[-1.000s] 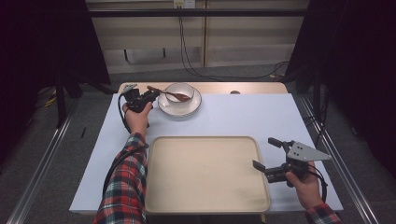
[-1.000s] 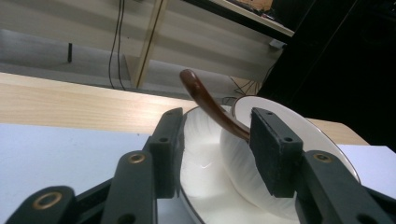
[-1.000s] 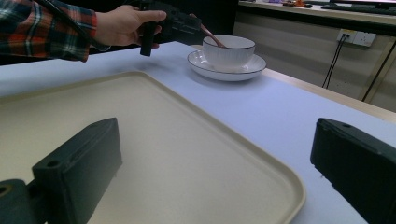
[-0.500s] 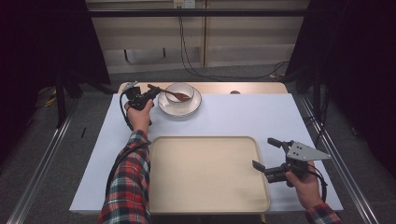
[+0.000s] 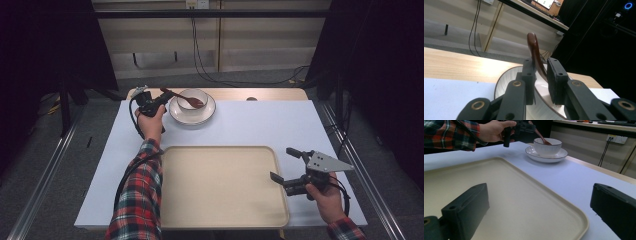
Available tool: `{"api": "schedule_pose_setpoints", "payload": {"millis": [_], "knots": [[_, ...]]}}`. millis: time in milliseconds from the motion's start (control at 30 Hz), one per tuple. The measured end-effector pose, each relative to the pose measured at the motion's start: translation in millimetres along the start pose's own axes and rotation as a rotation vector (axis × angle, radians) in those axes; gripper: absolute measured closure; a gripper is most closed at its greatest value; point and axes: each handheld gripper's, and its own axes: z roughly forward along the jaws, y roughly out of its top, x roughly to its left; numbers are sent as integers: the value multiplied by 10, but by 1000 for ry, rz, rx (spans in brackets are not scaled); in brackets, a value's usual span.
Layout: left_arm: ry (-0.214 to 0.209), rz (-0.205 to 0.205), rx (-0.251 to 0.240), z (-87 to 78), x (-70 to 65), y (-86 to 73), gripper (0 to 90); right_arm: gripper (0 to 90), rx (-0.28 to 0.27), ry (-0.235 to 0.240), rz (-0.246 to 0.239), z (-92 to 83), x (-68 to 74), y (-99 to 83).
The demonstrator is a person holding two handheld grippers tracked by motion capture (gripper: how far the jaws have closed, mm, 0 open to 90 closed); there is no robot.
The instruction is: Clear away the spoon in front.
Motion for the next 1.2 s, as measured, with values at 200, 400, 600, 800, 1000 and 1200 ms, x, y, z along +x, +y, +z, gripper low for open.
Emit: {"api": "schedule_pose_setpoints", "payload": {"millis": [200,400,600,800,1000,1200], "knots": [[-26,-7,-32,-9,-57,61,809,16,0,5,-3,0,0,-1],[-41,-6,-47,-2,-126,118,830,16,-2,1,0,-4,0,1],[-39,2,-49,23,-187,163,831,16,-2,11,-11,-9,-4,3],[-45,35,-49,31,-247,240,830,16,-5,7,2,-11,2,6],[-61,44,-61,17,-285,294,825,16,-9,6,-1,-15,-4,7],[-60,41,-77,-11,-314,346,815,16,-7,5,1,-16,-5,7]]}}
